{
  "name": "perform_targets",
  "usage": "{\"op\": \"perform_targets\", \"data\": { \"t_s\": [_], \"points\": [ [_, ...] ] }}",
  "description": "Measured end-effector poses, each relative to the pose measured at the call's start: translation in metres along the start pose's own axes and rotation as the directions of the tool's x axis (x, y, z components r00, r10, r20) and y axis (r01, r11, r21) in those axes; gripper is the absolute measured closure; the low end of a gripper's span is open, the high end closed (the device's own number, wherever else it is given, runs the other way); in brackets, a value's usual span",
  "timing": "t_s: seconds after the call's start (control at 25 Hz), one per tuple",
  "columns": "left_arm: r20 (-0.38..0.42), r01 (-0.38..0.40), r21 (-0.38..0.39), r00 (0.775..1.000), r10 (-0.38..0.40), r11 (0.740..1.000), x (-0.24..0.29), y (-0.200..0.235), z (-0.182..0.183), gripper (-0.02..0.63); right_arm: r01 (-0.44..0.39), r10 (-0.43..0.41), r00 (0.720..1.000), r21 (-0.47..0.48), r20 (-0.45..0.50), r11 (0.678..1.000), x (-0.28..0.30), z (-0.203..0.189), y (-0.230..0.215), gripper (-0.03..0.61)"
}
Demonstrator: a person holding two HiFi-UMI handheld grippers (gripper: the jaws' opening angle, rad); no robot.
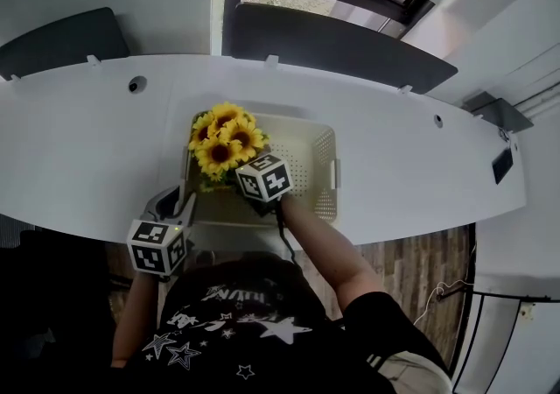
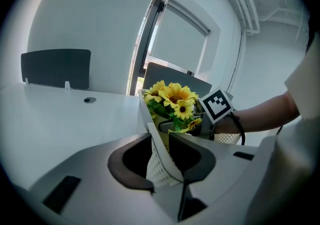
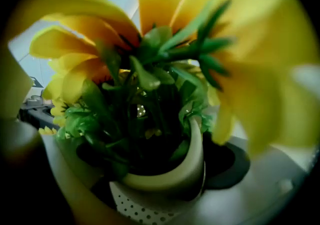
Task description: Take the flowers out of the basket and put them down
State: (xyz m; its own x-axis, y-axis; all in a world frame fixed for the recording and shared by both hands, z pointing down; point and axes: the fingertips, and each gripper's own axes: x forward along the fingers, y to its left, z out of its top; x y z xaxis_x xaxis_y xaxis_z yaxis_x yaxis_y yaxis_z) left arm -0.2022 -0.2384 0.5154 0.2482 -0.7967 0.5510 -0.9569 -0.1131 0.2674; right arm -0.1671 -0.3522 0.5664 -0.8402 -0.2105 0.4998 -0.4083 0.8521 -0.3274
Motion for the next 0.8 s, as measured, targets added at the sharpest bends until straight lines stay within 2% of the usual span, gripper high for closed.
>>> {"op": "perform_targets", "data": {
  "t_s": [0.16,0.36,0.64,0.8],
  "points": [
    [-0.002,0.016,0.013,1.000,-0.016,1.000,0.003,-0.001,0.001,0.508,-0.031,0.028,0.997,0.043,0.067,0.999,-0.006,0.013,0.000,0.034],
    [0.000,0.027,0.026,1.000,-0.027,0.999,0.002,0.000,0.002,0.508,-0.035,0.024,0.987,0.065,0.159,0.997,-0.022,0.034,0.000,0.035],
    [-0.001,0.028,0.090,1.000,-0.028,0.996,0.003,0.005,0.007,0.499,-0.021,0.004,0.959,0.057,0.283,0.998,-0.045,0.065,-0.002,0.035],
    [0.013,0.031,0.090,0.999,-0.032,0.995,-0.003,0.007,0.004,0.497,-0.009,0.000,0.943,0.027,0.331,1.000,-0.059,0.079,0.007,0.037]
  ]
}}
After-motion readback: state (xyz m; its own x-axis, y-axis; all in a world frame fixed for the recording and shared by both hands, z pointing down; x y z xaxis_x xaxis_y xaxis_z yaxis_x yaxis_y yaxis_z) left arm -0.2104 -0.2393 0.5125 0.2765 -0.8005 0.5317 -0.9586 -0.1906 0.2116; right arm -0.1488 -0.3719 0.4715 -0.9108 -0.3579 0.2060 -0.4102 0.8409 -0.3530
